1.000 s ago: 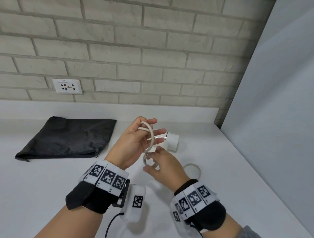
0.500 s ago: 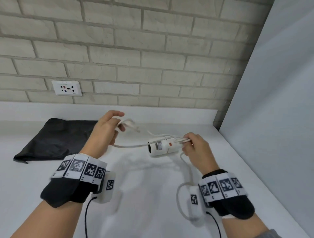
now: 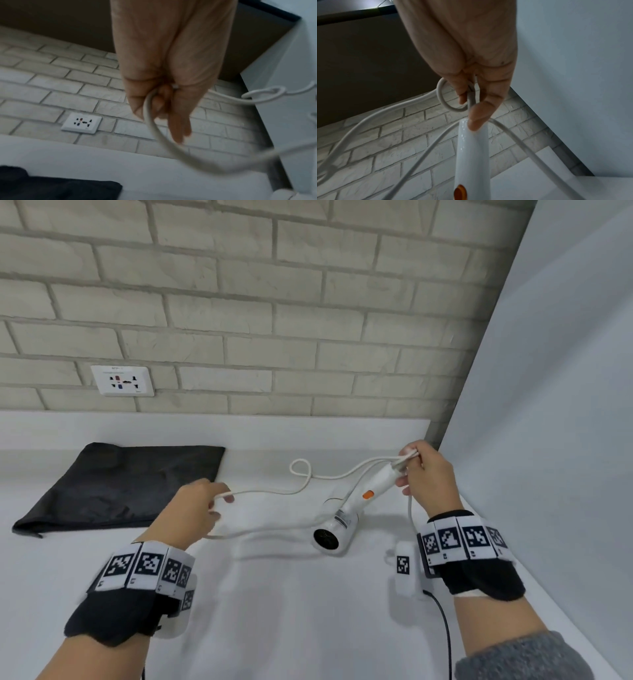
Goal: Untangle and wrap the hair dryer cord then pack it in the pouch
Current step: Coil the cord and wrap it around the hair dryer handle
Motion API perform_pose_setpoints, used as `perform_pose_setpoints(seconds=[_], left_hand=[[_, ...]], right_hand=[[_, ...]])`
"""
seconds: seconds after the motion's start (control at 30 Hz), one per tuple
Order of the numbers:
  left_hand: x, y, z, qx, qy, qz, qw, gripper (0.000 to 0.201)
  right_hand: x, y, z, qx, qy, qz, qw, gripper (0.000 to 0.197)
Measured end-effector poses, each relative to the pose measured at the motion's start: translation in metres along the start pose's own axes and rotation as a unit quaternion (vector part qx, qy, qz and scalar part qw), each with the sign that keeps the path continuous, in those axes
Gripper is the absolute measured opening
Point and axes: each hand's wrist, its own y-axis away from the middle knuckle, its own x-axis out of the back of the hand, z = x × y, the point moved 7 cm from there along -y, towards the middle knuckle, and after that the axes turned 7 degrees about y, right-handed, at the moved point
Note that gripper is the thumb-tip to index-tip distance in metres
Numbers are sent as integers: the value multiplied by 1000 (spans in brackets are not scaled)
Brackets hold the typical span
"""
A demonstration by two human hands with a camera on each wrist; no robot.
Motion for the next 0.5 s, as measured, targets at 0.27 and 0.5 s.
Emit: perform_pose_setpoints(seconds=[0.27, 0.5], left_hand=[[-32, 14, 59, -7, 161, -234, 959, 37], [-31, -36, 122, -65, 340, -15, 938, 20]], right_hand=[[-12, 4, -15, 33, -27, -40, 998, 34], [-19, 14, -20, 56, -71, -93, 992, 28]])
